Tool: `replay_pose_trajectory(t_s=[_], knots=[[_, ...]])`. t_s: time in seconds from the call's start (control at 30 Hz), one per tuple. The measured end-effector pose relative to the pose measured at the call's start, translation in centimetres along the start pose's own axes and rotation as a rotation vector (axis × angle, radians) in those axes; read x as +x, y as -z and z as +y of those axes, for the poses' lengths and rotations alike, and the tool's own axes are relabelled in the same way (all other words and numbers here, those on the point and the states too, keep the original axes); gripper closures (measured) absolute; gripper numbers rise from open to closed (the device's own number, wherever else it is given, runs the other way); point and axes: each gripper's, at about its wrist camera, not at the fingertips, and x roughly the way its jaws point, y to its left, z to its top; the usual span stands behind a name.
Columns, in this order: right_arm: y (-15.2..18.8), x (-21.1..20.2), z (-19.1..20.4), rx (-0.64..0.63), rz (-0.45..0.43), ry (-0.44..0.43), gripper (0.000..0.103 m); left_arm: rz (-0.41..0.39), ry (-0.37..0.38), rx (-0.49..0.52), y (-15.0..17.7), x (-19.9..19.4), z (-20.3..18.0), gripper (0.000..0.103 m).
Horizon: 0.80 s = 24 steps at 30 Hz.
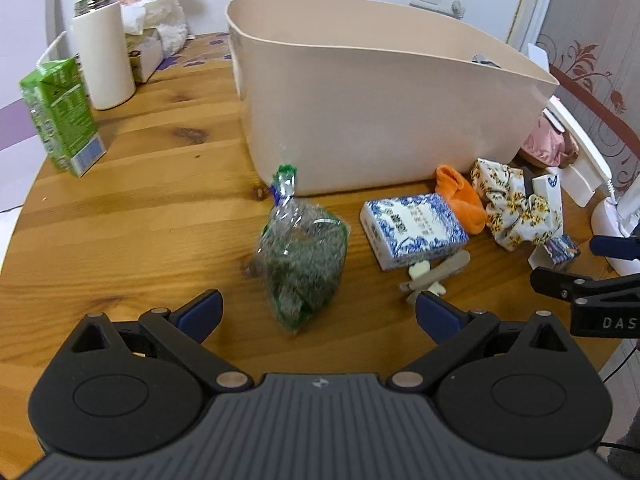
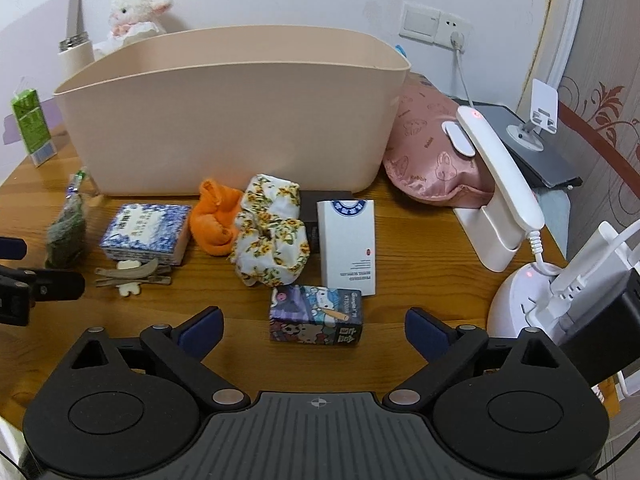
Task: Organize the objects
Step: 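Grasp the green tea-leaf bag with the left tool while the right tool grasps the cartoon carton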
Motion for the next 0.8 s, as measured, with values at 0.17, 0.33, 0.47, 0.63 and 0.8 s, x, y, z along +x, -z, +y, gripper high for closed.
replay_pose_trajectory(t_s=[0.17,0.33,0.47,0.63,0.8], knots=[[-0.3,1.0,-0.5,0.034,0.018,0.009,0.013,0.009,0.023,0.024,-0.6,1.1,-0.1,0.017],[-0.5,1.7,-1.0,0.048,0.02,0.019,0.023,0.0,0.036,0.018,-1.5,1.5,0.3,0.029],[-0.8,1.8,-0.7,0.023,0.002,0.002,0.033,-0.01,0.015,0.02,-1.9,1.6,0.4,0.048],[-0.6,1.5,-0.4,0.015,-0.01,-0.017,0.051,-0.015,0.028,0.014,-1.6,1.3,0.4,0.058],[0.0,1.0,-0.5,0.017,-0.018,-0.016,0.053,-0.024,0.029,-0.009,-1.1,0.4,0.4,0.059]])
